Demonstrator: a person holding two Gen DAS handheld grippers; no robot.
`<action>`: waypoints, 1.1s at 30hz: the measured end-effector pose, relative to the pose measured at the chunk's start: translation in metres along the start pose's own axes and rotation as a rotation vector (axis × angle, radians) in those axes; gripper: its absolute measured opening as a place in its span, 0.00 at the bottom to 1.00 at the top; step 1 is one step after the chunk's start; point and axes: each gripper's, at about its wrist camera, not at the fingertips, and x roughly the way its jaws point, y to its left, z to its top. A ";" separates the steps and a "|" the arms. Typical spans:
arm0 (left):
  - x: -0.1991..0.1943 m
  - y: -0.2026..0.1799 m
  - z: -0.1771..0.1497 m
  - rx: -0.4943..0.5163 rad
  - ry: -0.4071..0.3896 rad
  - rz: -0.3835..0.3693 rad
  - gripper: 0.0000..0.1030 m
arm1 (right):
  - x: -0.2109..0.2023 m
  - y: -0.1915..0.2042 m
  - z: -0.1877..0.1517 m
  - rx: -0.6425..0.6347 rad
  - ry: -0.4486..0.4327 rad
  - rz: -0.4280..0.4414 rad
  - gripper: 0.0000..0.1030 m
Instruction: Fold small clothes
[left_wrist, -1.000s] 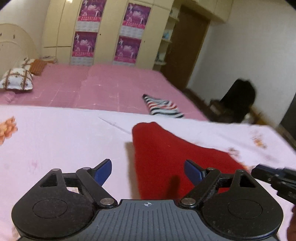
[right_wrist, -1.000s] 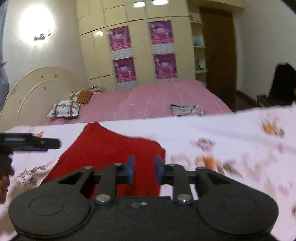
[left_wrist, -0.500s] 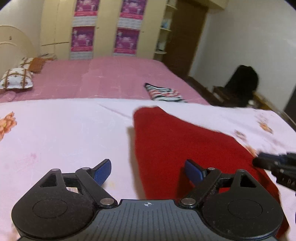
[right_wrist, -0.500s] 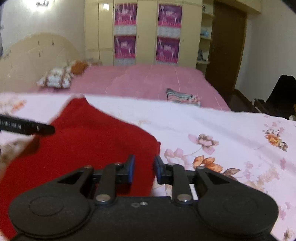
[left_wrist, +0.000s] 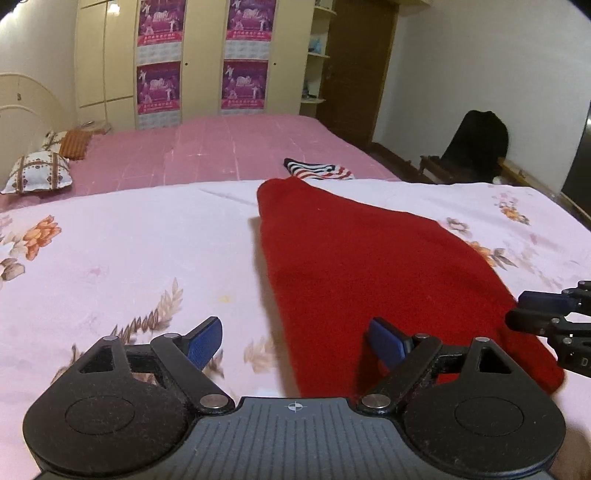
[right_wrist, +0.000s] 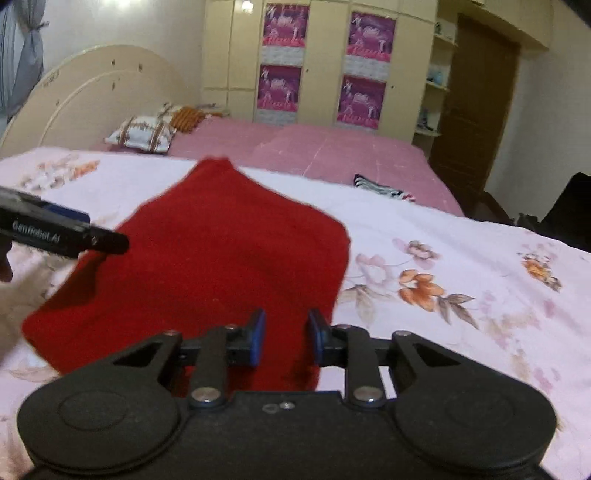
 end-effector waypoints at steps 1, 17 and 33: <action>-0.005 -0.001 -0.004 -0.001 0.001 -0.009 0.84 | -0.006 0.001 -0.003 0.006 -0.009 0.014 0.28; -0.021 -0.005 -0.048 -0.001 0.060 -0.015 0.84 | -0.015 0.016 -0.042 0.057 0.054 0.039 0.28; -0.012 0.034 -0.012 -0.161 0.023 -0.171 0.84 | -0.024 -0.062 -0.023 0.437 0.017 0.163 0.50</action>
